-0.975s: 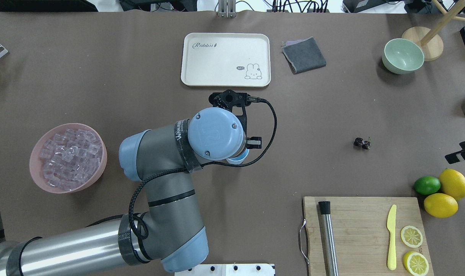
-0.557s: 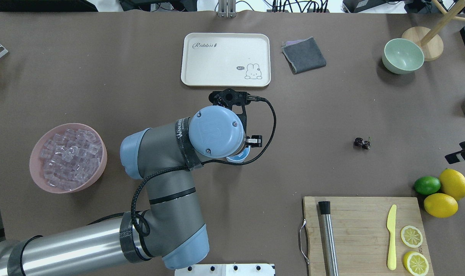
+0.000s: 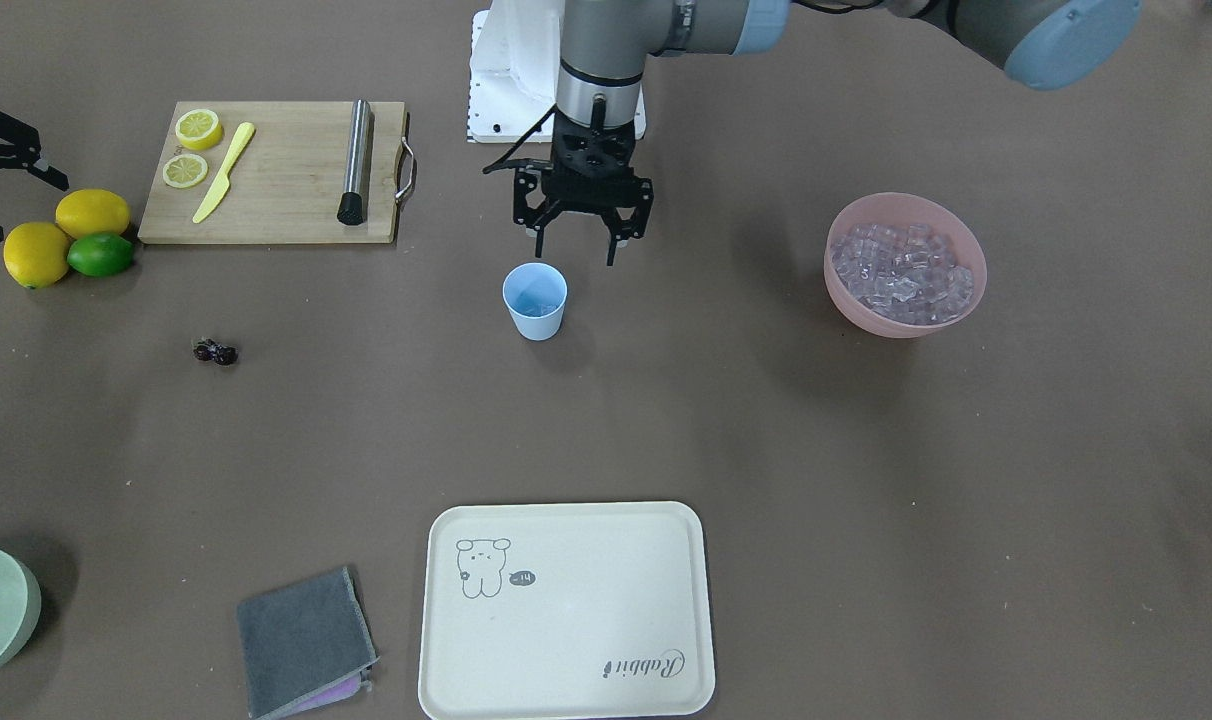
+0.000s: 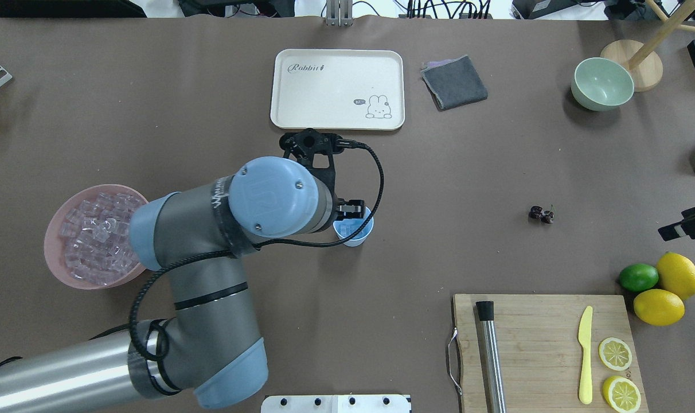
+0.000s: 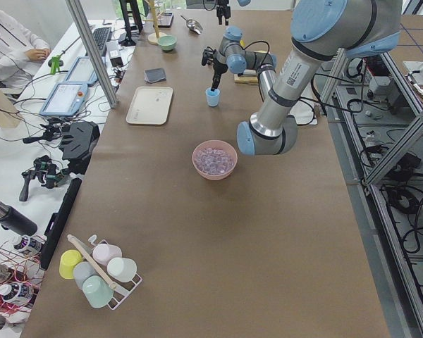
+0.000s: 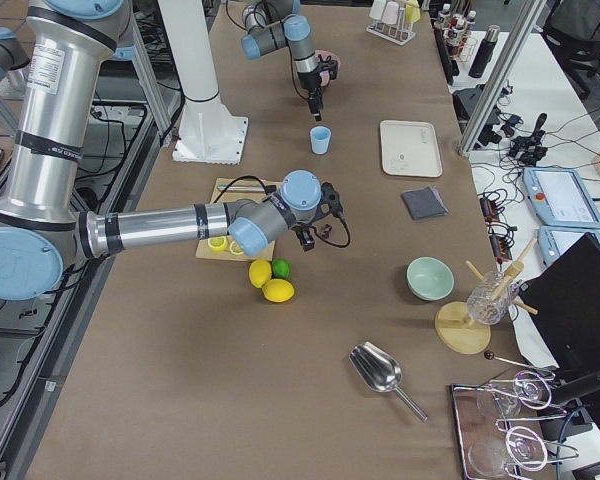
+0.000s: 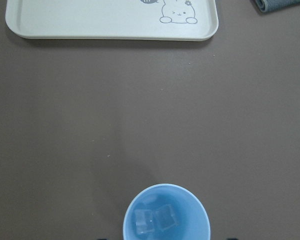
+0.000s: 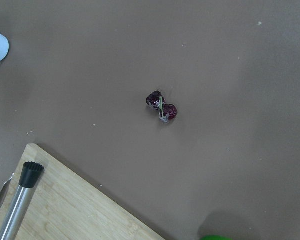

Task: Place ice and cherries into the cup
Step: 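Open the left gripper to drop the ice cube into the cup, then move the left gripper back over the pink bowl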

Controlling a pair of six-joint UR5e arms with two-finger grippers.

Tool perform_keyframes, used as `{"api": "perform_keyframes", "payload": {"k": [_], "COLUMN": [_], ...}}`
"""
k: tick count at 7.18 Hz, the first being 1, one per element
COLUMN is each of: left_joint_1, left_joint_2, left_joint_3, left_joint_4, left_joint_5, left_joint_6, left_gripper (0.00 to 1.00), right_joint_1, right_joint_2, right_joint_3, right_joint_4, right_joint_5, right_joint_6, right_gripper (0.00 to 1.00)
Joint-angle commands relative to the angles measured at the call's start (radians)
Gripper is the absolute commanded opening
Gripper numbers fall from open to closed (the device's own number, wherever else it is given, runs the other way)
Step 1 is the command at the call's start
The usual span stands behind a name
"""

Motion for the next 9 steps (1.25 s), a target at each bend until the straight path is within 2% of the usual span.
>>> {"api": "perform_keyframes", "payload": {"k": [1, 2, 3, 4, 5, 6, 7, 8, 9], "left_joint_1": [-0.086, -0.128, -0.158, -0.175, -0.179, -0.186, -0.188, -0.189, -0.183], "left_joint_2": [0.166, 0.272, 0.372, 0.446, 0.597, 0.803, 0.963, 1.02, 1.02], "left_joint_3": [-0.14, -0.226, -0.283, -0.291, -0.32, -0.347, -0.326, -0.303, -0.28], "left_joint_4": [-0.006, -0.008, -0.014, -0.029, -0.146, -0.333, -0.518, -0.585, -0.588], "left_joint_5": [-0.051, -0.114, -0.119, -0.132, -0.132, -0.132, -0.13, -0.126, -0.12], "left_joint_6": [0.165, 0.247, 0.329, 0.358, 0.421, 0.447, 0.449, 0.451, 0.452], "left_gripper": [0.83, 0.83, 0.83, 0.83, 0.83, 0.83, 0.83, 0.83, 0.82], "right_joint_1": [-0.014, -0.014, -0.014, -0.016, -0.019, -0.019, -0.019, -0.019, -0.019], "right_joint_2": [0.017, 0.017, 0.013, 0.007, 0.005, 0.002, -0.004, -0.004, -0.009], "right_joint_3": [0.003, 0.003, 0.003, 0.002, 0.0, 0.0, 0.0, 0.0, 0.002], "right_joint_4": [0.002, 0.002, 0.017, 0.021, 0.021, 0.021, 0.023, 0.023, 0.023], "right_joint_5": [-0.038, -0.038, -0.038, -0.038, -0.039, -0.039, -0.038, -0.038, -0.038], "right_joint_6": [0.025, 0.025, 0.025, 0.025, 0.025, 0.025, 0.025, 0.025, 0.025], "right_gripper": [0.99, 0.99, 0.99, 0.99, 0.99, 0.99, 0.99, 0.99, 0.99]}}
